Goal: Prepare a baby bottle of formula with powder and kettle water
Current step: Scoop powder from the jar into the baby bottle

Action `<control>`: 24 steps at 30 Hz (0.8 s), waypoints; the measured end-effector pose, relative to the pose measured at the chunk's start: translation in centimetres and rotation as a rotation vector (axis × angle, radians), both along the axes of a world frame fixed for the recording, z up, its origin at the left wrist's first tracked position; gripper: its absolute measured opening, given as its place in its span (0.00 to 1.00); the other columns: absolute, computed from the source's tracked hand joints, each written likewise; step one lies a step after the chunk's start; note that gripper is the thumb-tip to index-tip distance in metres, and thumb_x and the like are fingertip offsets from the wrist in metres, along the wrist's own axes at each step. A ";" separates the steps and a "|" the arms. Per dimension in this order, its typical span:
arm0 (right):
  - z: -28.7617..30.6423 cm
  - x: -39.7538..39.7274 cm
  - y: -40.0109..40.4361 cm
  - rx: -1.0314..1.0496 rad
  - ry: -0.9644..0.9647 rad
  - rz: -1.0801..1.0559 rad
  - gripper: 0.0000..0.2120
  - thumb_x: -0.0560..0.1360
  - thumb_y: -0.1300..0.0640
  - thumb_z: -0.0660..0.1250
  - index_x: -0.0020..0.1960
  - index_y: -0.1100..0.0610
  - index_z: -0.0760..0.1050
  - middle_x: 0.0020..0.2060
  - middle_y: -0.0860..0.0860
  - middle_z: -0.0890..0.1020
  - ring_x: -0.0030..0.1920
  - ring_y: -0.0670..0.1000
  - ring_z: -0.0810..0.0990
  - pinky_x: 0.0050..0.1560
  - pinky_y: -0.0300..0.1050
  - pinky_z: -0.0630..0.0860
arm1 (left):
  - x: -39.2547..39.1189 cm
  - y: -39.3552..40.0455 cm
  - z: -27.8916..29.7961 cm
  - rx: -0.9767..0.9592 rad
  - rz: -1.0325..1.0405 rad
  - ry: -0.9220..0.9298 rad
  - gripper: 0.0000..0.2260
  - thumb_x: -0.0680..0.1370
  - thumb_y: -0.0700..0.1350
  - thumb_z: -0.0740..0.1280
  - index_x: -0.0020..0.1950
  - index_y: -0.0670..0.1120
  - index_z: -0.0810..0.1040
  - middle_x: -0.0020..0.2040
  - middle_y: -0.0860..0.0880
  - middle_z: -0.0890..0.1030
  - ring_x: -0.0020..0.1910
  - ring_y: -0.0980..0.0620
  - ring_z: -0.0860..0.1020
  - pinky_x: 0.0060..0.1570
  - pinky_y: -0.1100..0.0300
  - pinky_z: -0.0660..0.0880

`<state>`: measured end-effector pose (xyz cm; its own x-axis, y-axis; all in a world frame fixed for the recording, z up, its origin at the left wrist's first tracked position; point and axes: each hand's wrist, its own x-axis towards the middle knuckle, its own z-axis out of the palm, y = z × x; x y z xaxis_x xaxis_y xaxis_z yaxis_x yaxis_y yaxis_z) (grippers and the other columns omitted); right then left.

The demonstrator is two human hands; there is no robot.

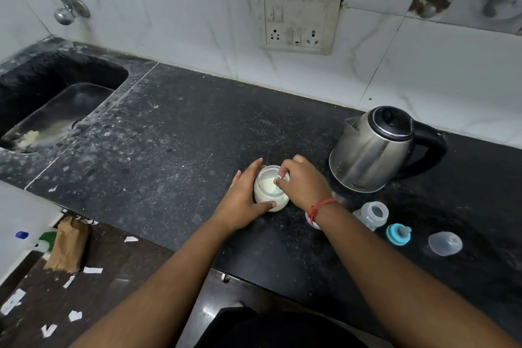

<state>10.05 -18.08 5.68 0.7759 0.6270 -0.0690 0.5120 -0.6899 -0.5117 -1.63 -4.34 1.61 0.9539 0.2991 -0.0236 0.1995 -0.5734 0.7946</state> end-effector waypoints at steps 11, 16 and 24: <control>2.2 1.2 -6.4 0.369 -0.048 -0.211 0.03 0.76 0.55 0.71 0.46 0.53 0.79 0.39 0.43 0.69 0.38 0.43 0.72 0.42 0.40 0.70 | 2.8 -4.6 3.8 0.113 -0.095 -0.360 0.35 0.76 0.53 0.72 0.79 0.46 0.64 0.79 0.54 0.65 0.81 0.56 0.58 0.82 0.51 0.50; 2.8 2.6 -12.0 0.501 -0.044 -0.398 0.02 0.75 0.59 0.71 0.45 0.54 0.79 0.40 0.46 0.71 0.38 0.44 0.74 0.42 0.33 0.70 | 4.9 -8.8 4.2 0.074 -0.175 -0.361 0.34 0.76 0.48 0.75 0.79 0.46 0.65 0.79 0.53 0.66 0.81 0.56 0.60 0.80 0.50 0.58; 2.2 5.8 -20.9 0.564 0.020 -0.623 0.04 0.76 0.59 0.71 0.43 0.53 0.79 0.43 0.53 0.75 0.40 0.48 0.77 0.42 0.33 0.72 | 7.9 -14.9 2.0 -0.013 -0.312 -0.194 0.33 0.77 0.52 0.74 0.79 0.50 0.65 0.77 0.56 0.67 0.76 0.63 0.64 0.74 0.68 0.59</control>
